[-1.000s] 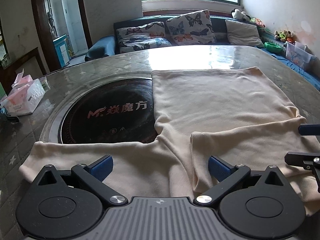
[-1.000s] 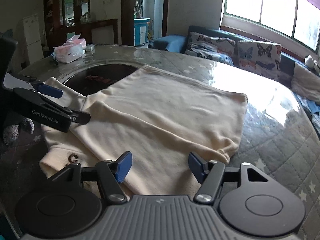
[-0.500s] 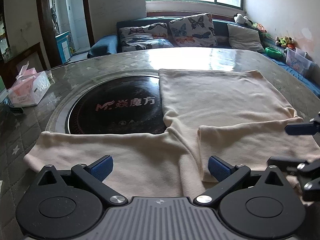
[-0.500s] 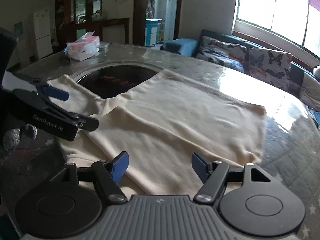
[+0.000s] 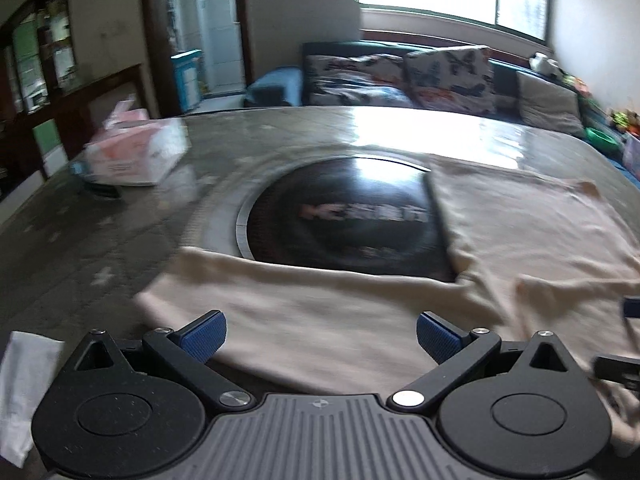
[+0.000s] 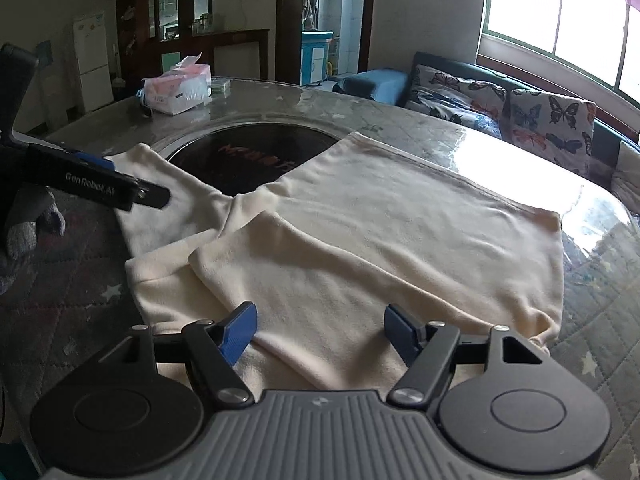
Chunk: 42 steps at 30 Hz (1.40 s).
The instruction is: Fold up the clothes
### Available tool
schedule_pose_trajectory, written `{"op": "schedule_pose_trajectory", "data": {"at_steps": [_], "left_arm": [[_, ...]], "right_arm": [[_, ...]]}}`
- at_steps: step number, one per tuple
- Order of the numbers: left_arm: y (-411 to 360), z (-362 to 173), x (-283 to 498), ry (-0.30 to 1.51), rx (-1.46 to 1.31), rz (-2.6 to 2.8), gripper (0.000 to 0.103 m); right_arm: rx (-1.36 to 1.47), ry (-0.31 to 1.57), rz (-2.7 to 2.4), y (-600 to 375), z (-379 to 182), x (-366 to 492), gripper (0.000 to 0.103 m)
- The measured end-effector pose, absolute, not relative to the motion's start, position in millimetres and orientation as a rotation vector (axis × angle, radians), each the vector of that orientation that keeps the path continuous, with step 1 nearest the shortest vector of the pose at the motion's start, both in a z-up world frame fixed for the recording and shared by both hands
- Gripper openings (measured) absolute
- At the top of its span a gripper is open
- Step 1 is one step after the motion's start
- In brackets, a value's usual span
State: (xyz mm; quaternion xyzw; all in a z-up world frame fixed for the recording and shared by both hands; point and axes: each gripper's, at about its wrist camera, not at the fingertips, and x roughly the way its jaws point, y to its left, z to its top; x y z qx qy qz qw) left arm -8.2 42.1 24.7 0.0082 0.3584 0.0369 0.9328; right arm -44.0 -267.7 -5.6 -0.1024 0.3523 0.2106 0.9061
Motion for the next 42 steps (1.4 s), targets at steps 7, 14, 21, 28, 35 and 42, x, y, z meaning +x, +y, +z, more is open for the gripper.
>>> {"op": "schedule_pose_trajectory", "data": {"at_steps": [7, 14, 21, 28, 35, 42], "left_arm": [[88.4, 24.0, 0.0, 0.718, -0.037, 0.213, 0.103], [121.9, 16.5, 2.8, 0.741, -0.171, 0.259, 0.103], [128.9, 14.4, 1.9, 0.742, -0.201, 0.258, 0.103], [132.4, 13.5, 3.3, 0.724, -0.222, 0.261, 0.102], [136.7, 13.9, 0.9, 0.704, -0.246, 0.269, 0.097], [141.1, 15.5, -2.4, 0.684, -0.265, 0.267, 0.073]], "right_arm": [[-0.213, 0.732, 0.43, -268.5, -5.3, -46.0, 0.073], [-0.205, 0.738, 0.423, -268.5, -7.6, -46.5, 0.088], [-0.169, 0.759, 0.415, -272.2, -11.4, -43.9, 0.1], [-0.15, 0.764, 0.422, -273.6, -14.4, -43.5, 0.103], [-0.138, 0.759, 0.423, -274.8, -16.3, -44.5, 0.103], [-0.152, 0.776, 0.409, -269.7, -15.9, -42.6, 0.103]]}}
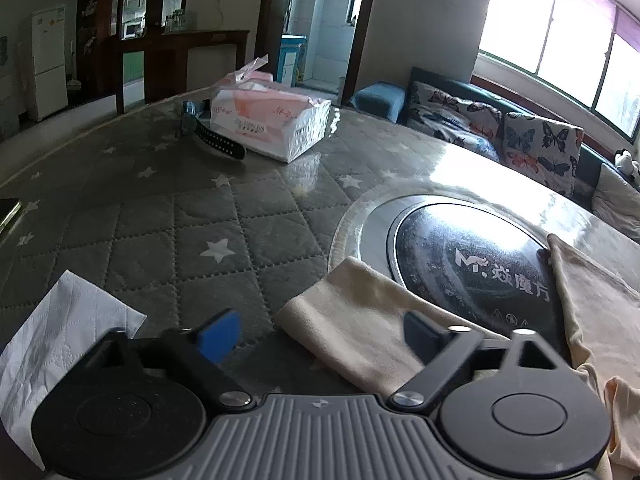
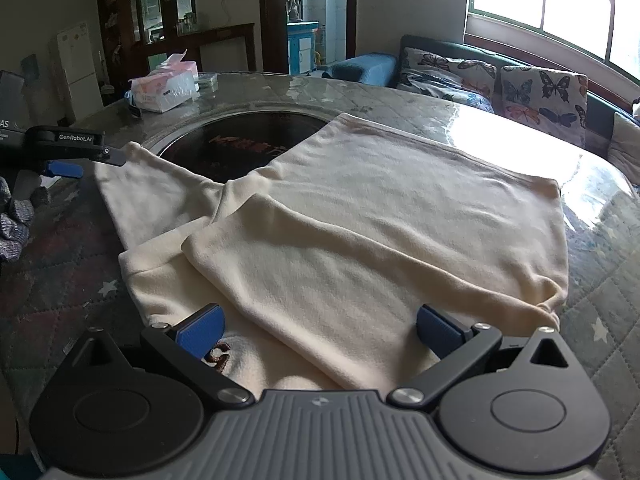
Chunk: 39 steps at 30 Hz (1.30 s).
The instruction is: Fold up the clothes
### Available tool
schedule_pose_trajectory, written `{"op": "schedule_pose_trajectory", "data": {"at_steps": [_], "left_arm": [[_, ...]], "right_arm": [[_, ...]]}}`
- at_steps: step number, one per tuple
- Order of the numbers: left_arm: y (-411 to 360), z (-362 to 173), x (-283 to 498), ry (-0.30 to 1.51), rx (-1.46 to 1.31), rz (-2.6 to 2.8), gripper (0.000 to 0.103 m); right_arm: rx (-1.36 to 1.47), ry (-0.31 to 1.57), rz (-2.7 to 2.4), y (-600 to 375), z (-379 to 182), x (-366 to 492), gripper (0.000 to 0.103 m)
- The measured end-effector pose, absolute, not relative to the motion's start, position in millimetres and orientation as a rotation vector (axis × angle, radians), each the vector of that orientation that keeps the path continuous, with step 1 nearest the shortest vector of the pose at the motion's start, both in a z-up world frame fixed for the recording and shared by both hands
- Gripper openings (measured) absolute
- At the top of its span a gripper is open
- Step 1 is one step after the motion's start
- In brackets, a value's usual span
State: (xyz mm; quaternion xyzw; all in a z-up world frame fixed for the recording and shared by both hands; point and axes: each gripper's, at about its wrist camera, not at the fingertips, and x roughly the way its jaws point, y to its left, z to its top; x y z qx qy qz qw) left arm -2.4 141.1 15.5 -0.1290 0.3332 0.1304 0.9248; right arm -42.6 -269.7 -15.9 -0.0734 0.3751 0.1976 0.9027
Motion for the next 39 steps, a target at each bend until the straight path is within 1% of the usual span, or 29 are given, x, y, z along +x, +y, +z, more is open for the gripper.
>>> {"op": "schedule_pose_trajectory", "data": {"at_steps": [1, 3, 4, 6, 7, 9, 10, 11, 17, 26, 32, 39], "left_arm": [[141.5, 15.9, -2.8, 0.68, -0.265, 0.265, 0.07], [142.3, 16.6, -3.5, 0.674, -0.265, 0.259, 0.055], [143.1, 16.8, -3.8, 0.672, -0.267, 0.259, 0.051], [144.7, 16.8, -4.1, 0.668, -0.273, 0.263, 0.038], [145.5, 16.7, -4.5, 0.667, -0.277, 0.261, 0.036], [147.1, 16.3, -5.2, 0.665, -0.284, 0.253, 0.022], [147.7, 16.8, -5.7, 0.665, -0.294, 0.242, 0.019], [148.2, 17.5, -6.2, 0.665, -0.309, 0.228, 0.013], [125.1, 40.4, -13.6, 0.609, -0.323, 0.077, 0.011], [48.7, 80.8, -21.2, 0.559, -0.285, -0.229, 0.011], [-12.4, 93.6, -25.5, 0.568, -0.252, -0.411, 0.011], [-78.7, 86.1, -20.9, 0.612, -0.194, -0.552, 0.011]], "right_arm": [[-0.15, 0.774, 0.409, -270.2, -15.9, -42.9, 0.103], [-0.15, 0.764, 0.408, -270.4, -16.8, -44.4, 0.103], [-0.149, 0.755, 0.407, -270.6, -17.5, -45.5, 0.103], [-0.146, 0.749, 0.406, -271.0, -18.0, -46.4, 0.103], [-0.145, 0.747, 0.405, -271.0, -18.2, -46.6, 0.103], [-0.146, 0.746, 0.403, -270.7, -17.8, -46.7, 0.103], [-0.146, 0.745, 0.402, -270.4, -17.9, -46.8, 0.103], [-0.146, 0.744, 0.402, -270.4, -18.0, -46.9, 0.103], [-0.146, 0.741, 0.402, -270.9, -17.4, -47.8, 0.103], [-0.128, 0.745, 0.396, -279.8, -9.5, -54.1, 0.103], [-0.093, 0.73, 0.375, -301.5, -1.2, -65.2, 0.103], [-0.056, 0.725, 0.33, -327.9, 1.0, -76.0, 0.103]]}}
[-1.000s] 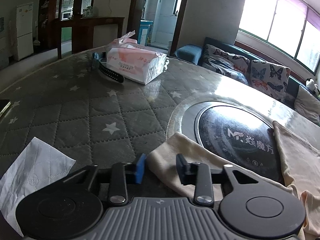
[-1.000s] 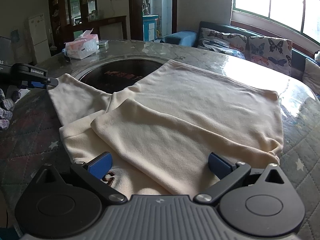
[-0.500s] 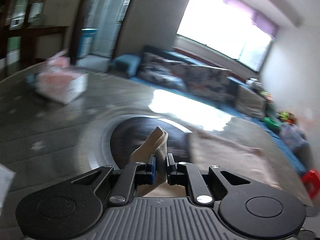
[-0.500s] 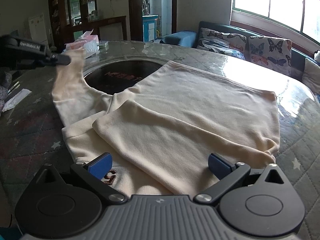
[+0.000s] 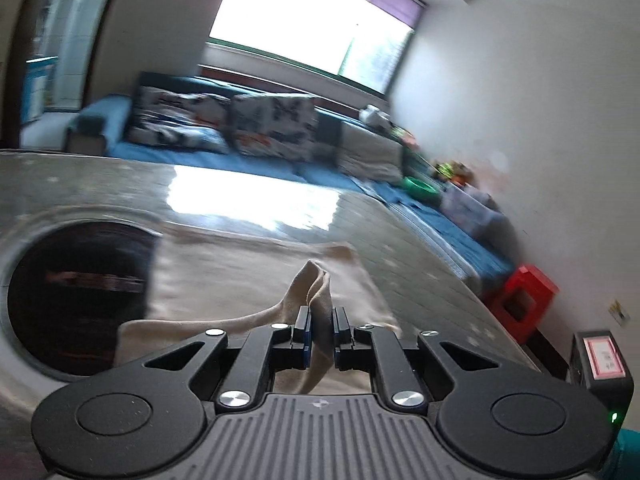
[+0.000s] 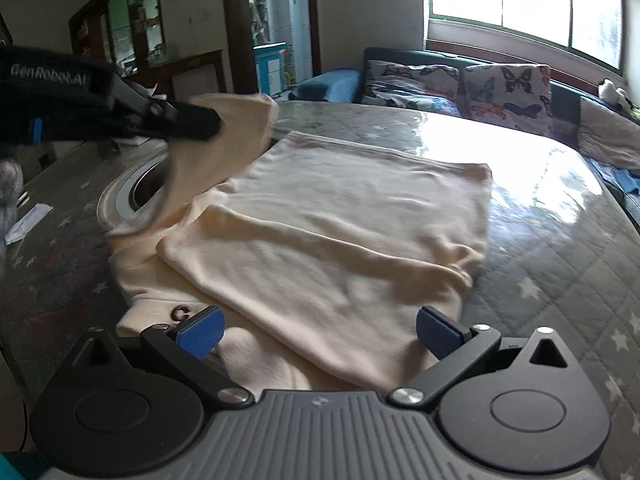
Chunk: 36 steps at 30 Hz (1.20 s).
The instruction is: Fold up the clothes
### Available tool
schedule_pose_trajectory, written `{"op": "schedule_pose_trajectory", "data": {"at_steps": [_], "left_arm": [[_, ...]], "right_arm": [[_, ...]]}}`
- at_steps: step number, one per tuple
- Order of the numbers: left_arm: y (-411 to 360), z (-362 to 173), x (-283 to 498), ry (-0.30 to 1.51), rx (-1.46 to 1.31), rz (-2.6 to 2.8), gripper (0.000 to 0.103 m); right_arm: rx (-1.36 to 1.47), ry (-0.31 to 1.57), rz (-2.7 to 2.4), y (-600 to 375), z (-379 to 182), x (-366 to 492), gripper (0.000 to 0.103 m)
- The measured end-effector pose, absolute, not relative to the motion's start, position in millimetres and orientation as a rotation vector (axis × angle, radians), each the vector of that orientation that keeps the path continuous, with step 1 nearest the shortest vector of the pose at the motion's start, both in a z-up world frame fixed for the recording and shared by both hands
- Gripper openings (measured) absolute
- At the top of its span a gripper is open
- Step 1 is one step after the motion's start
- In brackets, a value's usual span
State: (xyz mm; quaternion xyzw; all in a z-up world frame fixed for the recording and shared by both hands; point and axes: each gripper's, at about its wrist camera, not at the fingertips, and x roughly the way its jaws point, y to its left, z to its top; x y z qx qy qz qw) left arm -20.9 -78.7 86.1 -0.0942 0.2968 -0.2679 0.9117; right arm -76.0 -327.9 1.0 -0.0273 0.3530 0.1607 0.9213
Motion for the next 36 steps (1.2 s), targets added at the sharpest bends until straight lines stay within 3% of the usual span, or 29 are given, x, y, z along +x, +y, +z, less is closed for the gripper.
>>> {"op": "schedule_pose_trajectory", "data": {"at_steps": [10, 13, 14, 15, 16, 25, 36], "left_arm": [[-117.3, 57.9, -20.0, 0.708, -0.146, -0.618, 0.013], [-119.1, 53.3, -21.3, 0.721, -0.13, -0.625, 0.022], [-118.0, 52.5, -20.6, 0.722, -0.121, -0.627, 0.03], [-115.8, 52.4, -20.2, 0.719, -0.115, -0.624, 0.048], [-112.9, 52.8, -20.0, 0.715, -0.112, -0.619, 0.054], [-51.3, 56.0, -18.5, 0.672, -0.102, -0.479, 0.073], [7.9, 42.9, -38.0, 0.673, -0.025, -0.357, 0.078]], "right_arm": [[-0.016, 0.722, 0.266, -357.3, 3.2, -88.5, 0.103], [-0.007, 0.721, 0.25, -363.3, 3.6, -90.7, 0.103], [-0.005, 0.721, 0.246, -365.1, 3.7, -91.2, 0.103], [0.0, 0.723, 0.245, -367.1, 3.8, -92.5, 0.103], [0.008, 0.726, 0.244, -369.1, 4.2, -92.5, 0.103], [0.042, 0.7, 0.254, -371.0, 17.0, -84.2, 0.103], [0.034, 0.748, 0.335, -339.5, 13.4, -44.8, 0.07]]}}
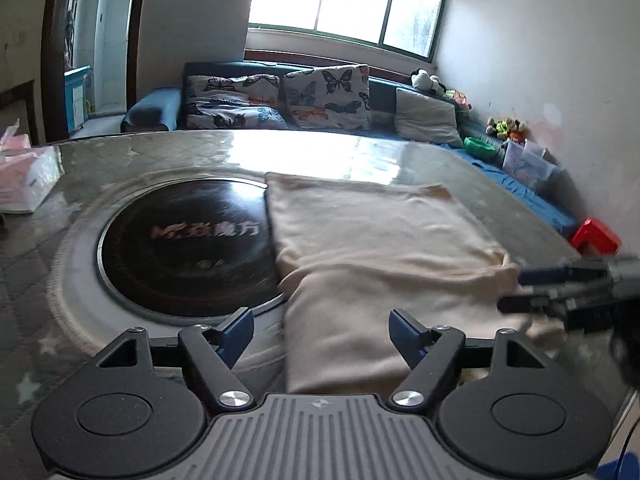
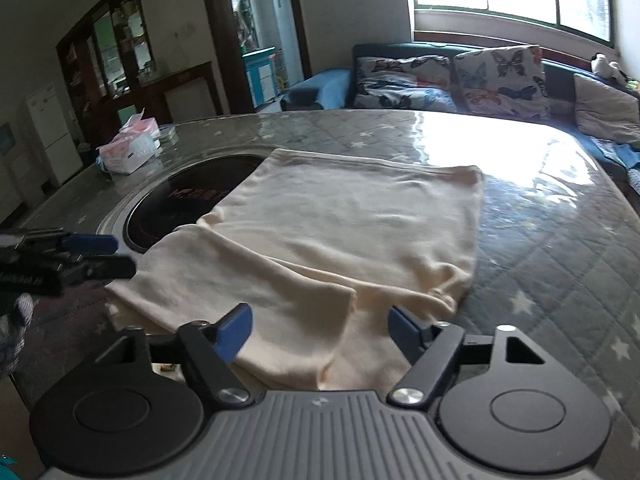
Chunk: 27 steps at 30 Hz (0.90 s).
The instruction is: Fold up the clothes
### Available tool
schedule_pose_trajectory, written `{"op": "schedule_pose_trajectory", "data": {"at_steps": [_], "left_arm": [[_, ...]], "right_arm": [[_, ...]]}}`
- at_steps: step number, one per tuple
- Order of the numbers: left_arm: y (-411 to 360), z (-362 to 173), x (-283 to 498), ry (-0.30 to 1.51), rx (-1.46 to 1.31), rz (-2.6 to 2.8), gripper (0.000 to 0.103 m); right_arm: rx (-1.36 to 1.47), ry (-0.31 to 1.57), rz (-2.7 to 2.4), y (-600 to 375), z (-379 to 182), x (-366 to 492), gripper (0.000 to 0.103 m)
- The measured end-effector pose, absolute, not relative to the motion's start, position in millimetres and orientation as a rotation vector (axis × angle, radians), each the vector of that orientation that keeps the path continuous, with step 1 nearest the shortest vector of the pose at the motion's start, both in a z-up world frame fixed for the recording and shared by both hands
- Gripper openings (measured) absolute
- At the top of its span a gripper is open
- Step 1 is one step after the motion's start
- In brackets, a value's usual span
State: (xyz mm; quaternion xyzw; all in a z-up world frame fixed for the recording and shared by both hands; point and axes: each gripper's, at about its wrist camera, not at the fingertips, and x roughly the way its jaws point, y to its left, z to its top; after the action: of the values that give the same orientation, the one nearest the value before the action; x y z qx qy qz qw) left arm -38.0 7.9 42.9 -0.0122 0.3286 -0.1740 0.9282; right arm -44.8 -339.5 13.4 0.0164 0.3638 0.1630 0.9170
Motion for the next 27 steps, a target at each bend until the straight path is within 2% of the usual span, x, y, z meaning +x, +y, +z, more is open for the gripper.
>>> {"op": "schedule_pose_trajectory", "data": {"at_steps": [1, 3, 7, 9, 11, 14, 20, 24, 25, 27], "left_arm": [[9.6, 41.6, -40.7, 0.673, -0.011, -0.356, 0.078], [11.0, 38.7, -44.7, 0.671, 0.014, -0.358, 0.08], [9.5, 32.0, -48.9, 0.666, 0.06, -0.37, 0.08], [8.1, 28.5, -50.2, 0.664, 0.083, -0.373, 0.08], [6.6, 25.0, -50.1, 0.664, 0.098, -0.373, 0.08], [4.5, 20.9, -50.5, 0.661, 0.115, -0.377, 0.078], [1.5, 16.9, -53.7, 0.649, 0.155, -0.382, 0.075], [0.1, 16.3, -54.9, 0.645, 0.171, -0.384, 0.067], [-0.4, 16.0, -55.1, 0.645, 0.175, -0.386, 0.066], [-1.4, 15.7, -56.0, 0.64, 0.18, -0.389, 0.062]], "right_arm": [[0.037, 0.754, 0.341, -337.3, 12.2, -41.1, 0.068], [0.04, 0.766, 0.349, -333.8, 9.9, -35.0, 0.056], [0.029, 0.788, 0.337, -326.0, 3.6, -26.9, 0.041], [0.024, 0.791, 0.32, -325.2, 2.1, -25.9, 0.027], [0.029, 0.793, 0.303, -327.6, 1.6, -24.9, 0.018], [0.039, 0.797, 0.292, -333.2, 2.1, -24.8, 0.017], [0.049, 0.801, 0.291, -334.9, 0.4, -26.0, 0.022], [0.051, 0.794, 0.278, -333.6, -0.6, -24.2, 0.022], [0.049, 0.791, 0.274, -333.2, -0.4, -24.0, 0.022], [0.045, 0.786, 0.266, -332.5, -0.2, -23.8, 0.012]]}}
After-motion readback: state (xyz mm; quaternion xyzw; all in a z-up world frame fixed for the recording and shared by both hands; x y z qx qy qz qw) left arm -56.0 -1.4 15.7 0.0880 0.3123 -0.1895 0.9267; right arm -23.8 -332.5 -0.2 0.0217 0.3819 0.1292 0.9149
